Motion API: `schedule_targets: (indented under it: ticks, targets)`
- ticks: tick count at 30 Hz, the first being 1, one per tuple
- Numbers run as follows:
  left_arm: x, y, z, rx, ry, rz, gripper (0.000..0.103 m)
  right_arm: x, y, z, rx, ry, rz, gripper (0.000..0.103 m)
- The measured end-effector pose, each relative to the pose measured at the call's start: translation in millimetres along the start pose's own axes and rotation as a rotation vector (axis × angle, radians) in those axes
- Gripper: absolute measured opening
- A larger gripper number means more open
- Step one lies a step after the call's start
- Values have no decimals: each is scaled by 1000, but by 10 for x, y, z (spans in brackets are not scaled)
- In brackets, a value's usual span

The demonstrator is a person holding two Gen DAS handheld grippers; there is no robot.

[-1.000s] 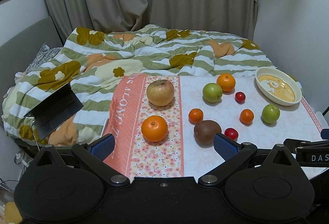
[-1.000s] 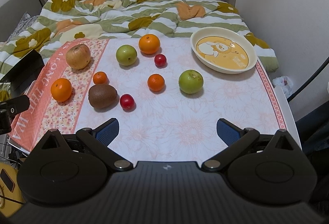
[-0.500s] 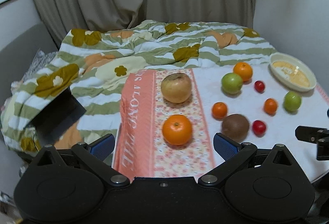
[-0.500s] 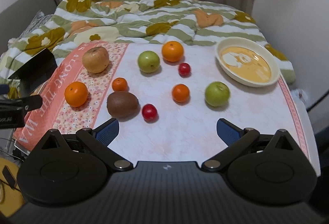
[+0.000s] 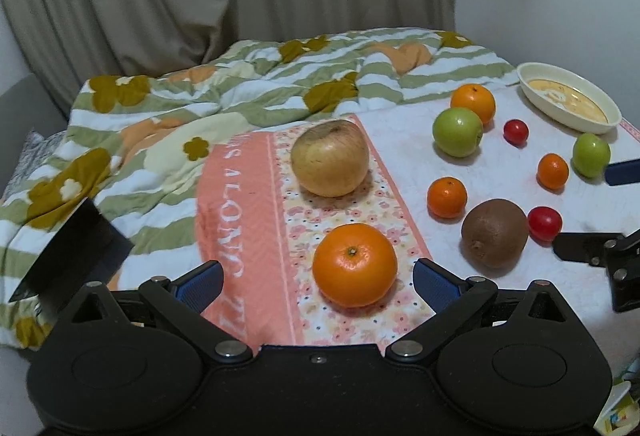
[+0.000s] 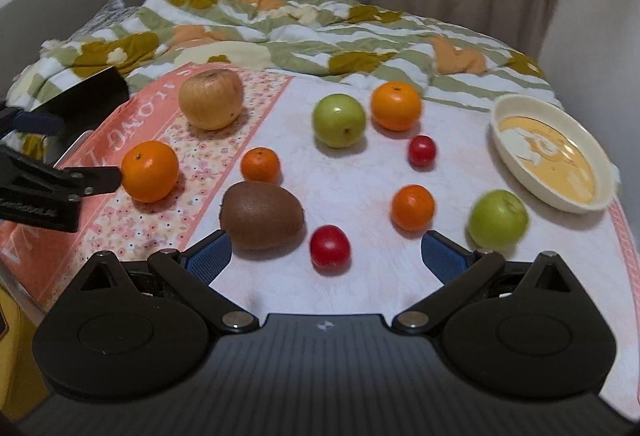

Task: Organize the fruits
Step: 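Grasp the large orange with the left tool while the right tool grasps the kiwi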

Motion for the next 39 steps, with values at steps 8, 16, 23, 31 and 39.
schedule_targets:
  ticks: [8,16,23,31,39]
  targets:
    - [-285,-30,-96,-17,-69,43,83,-286,14,182,104,91,14,103]
    - [-436,-28,-126,15,-86,78,69,-472,18,285,140,156,29,103]
    - [-444,-32,-145,32,-89,81,64,-604,18,284,150,190,55,103]
    - [-427,-50,-114,52,-89,86,63,-710,14,344,191,230,84,94]
    - [-314,-117,-67,83,-85,77,62,-718,37,358,214,223,72,80]
Point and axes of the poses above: each gripper's, at about its wrist camera, not at the fingertips, and x roughly against the way its jaws point, z to its left, y to its top, the point moved 7 cm from there along -x, roughly the way its jaws point, and after that the axes turned 4 degrees about -x, right-handed, at the moved point
